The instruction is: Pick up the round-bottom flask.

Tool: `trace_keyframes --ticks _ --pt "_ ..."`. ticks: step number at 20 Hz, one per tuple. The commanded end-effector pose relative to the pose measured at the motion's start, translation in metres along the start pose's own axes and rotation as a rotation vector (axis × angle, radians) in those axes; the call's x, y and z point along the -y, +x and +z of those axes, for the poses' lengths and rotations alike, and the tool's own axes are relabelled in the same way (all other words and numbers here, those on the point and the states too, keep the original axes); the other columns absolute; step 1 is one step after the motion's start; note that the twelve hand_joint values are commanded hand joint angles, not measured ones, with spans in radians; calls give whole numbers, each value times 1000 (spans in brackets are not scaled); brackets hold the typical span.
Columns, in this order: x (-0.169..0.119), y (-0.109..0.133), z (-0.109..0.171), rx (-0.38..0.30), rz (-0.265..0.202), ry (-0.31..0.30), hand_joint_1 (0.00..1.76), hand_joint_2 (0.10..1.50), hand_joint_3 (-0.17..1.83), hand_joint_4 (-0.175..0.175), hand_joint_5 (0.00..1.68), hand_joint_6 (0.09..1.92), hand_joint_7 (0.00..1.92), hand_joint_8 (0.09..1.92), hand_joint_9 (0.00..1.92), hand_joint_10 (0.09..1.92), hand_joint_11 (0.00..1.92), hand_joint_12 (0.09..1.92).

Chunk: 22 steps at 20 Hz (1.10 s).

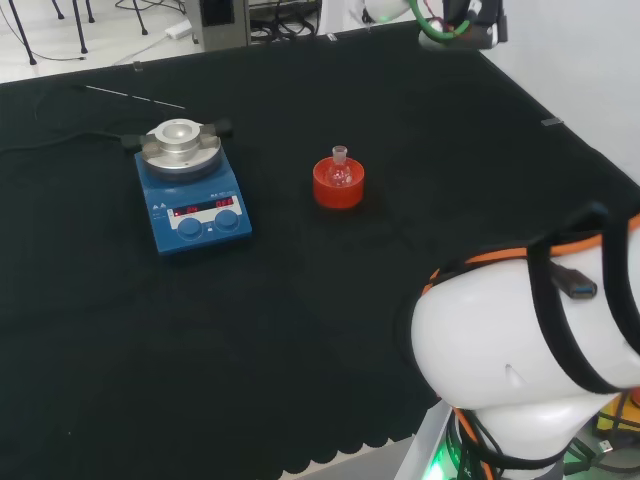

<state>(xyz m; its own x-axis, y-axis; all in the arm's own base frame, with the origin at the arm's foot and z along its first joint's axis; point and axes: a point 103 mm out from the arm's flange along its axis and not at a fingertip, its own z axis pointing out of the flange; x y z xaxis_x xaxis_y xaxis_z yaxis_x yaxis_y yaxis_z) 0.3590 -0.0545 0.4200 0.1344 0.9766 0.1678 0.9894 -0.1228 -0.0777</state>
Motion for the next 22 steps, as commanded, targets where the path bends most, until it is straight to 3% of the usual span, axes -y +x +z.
trace_keyframes --ticks 1,7,13,22 --pt "-57 -17 54 -76 -1 28 684 789 618 -23 372 87 216 532 302 606 0 1111" --pt "-73 -13 81 -91 -1 56 701 762 654 -26 388 87 225 539 310 608 0 1113" --pt "-85 -20 105 -197 15 59 718 752 664 -30 421 87 221 539 305 606 0 1113" --pt "-106 -30 133 -233 23 91 839 648 750 -33 481 87 185 541 257 618 0 1084"
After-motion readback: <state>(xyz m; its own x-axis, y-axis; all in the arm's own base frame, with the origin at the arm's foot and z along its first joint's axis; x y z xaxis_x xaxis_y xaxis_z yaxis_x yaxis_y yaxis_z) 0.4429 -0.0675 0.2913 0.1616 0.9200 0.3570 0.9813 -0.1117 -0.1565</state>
